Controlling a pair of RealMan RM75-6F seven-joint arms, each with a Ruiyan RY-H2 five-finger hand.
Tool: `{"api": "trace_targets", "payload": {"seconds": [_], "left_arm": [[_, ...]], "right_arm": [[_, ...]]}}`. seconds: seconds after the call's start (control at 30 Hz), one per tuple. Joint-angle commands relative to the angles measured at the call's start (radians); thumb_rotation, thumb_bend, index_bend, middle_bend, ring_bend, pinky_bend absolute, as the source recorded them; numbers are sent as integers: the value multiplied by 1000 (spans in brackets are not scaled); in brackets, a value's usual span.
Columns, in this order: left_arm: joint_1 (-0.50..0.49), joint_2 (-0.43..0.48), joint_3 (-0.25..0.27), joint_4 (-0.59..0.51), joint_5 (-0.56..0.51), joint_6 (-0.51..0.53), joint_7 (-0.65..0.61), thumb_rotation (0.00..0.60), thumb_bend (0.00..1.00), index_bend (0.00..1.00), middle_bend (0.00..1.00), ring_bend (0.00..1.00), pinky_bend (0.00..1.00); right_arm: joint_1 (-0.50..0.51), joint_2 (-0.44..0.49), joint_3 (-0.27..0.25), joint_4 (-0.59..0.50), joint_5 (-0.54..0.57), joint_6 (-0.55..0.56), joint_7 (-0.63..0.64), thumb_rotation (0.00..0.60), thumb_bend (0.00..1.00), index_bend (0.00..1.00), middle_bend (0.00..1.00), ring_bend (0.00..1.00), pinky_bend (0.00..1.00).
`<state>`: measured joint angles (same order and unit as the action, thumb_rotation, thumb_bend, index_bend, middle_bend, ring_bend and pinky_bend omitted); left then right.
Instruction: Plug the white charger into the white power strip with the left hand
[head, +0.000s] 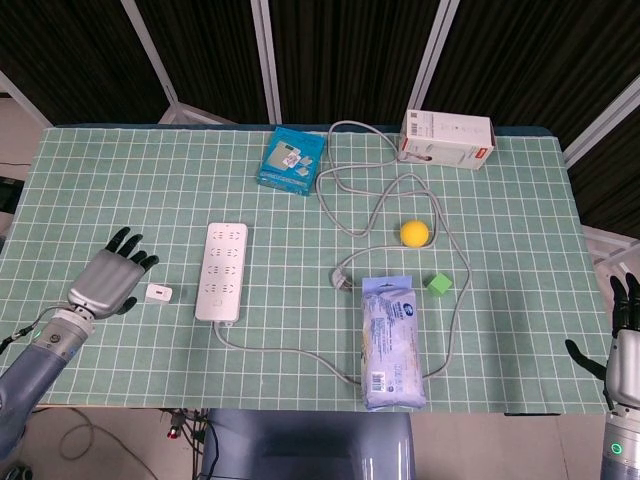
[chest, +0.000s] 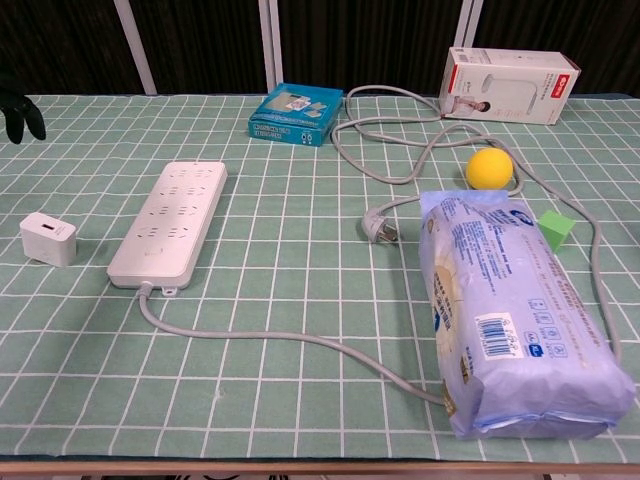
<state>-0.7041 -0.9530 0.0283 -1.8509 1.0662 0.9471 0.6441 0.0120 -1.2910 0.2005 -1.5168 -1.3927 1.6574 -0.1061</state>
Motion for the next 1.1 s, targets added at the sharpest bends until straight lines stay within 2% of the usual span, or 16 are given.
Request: {"api": "trace_targets", "payload": {"seconds": [0.03, 0.33, 0.7, 1.1], "left_arm": [[-51, 4, -7, -46, -129, -43, 102, 600, 227, 253, 289, 65, 0], [-91, -56, 11, -35, -229, -26, 186, 600, 206, 256, 284, 65, 0], [-97, -172, 37, 84, -225, -28, 185, 600, 208, 279, 305, 65, 0], [-104, -225, 62, 137, -239, -30, 200, 600, 216, 308, 335, 65, 4]], "right_arm": [[0, -1, -1, 1, -2, 0, 1, 600, 130, 4, 0, 0, 0], [-1, -5, -3, 4, -9, 7, 6, 600, 130, 4, 0, 0, 0], [-6, 0, 1, 2, -6, 11, 17, 600, 130, 4, 0, 0, 0], [-8, 3, 2, 1, -6, 13, 22, 600, 130, 4, 0, 0, 0]]}}
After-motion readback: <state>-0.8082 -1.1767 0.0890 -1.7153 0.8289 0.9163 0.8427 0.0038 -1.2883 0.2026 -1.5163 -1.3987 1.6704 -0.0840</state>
